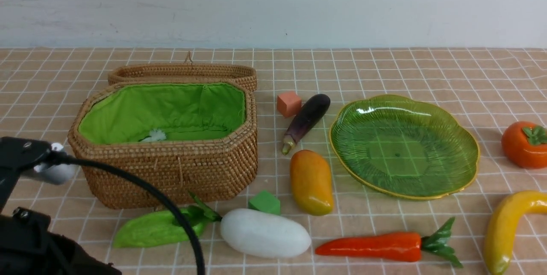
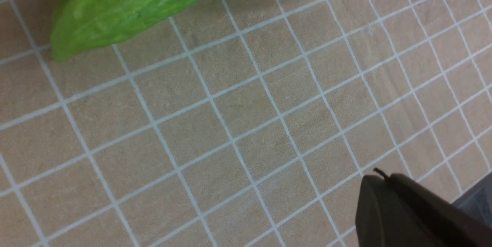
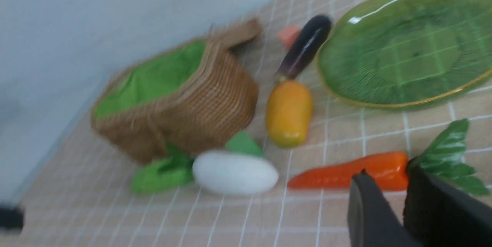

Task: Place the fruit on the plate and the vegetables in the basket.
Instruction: Take a chayote with your left arm and place it on the basket on the left.

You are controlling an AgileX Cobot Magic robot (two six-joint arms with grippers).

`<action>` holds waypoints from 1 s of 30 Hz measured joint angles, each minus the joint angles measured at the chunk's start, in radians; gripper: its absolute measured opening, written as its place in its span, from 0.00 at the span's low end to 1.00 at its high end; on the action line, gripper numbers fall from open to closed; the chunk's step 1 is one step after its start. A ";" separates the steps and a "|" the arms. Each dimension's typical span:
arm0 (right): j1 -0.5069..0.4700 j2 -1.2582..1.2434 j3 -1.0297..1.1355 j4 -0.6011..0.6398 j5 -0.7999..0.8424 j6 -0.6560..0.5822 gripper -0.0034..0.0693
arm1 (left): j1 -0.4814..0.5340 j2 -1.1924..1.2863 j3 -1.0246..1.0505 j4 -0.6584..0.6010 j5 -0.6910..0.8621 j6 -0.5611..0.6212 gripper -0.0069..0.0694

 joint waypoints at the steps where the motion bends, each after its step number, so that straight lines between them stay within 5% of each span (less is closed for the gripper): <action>1: 0.011 0.067 -0.129 -0.010 0.119 -0.071 0.24 | -0.008 0.045 -0.027 0.017 0.007 0.007 0.07; 6: 0.056 0.187 -0.409 -0.023 0.367 -0.255 0.24 | -0.114 0.129 -0.088 0.091 -0.001 0.056 0.07; 14: 0.152 0.193 -0.496 -0.030 0.387 -0.315 0.24 | -0.157 0.226 -0.114 0.316 -0.181 0.168 0.09; 18: 0.161 0.194 -0.496 -0.054 0.398 -0.326 0.24 | -0.157 0.325 -0.114 0.341 -0.258 0.262 0.25; 19: 0.164 0.194 -0.495 -0.072 0.402 -0.334 0.24 | -0.157 0.375 -0.114 0.347 -0.271 0.321 0.38; 25: 0.164 0.194 -0.494 -0.101 0.412 -0.337 0.24 | -0.157 0.513 -0.114 0.404 -0.286 0.500 0.77; 30: 0.164 0.195 -0.494 -0.114 0.412 -0.341 0.25 | -0.157 0.571 -0.114 0.453 -0.381 0.569 0.85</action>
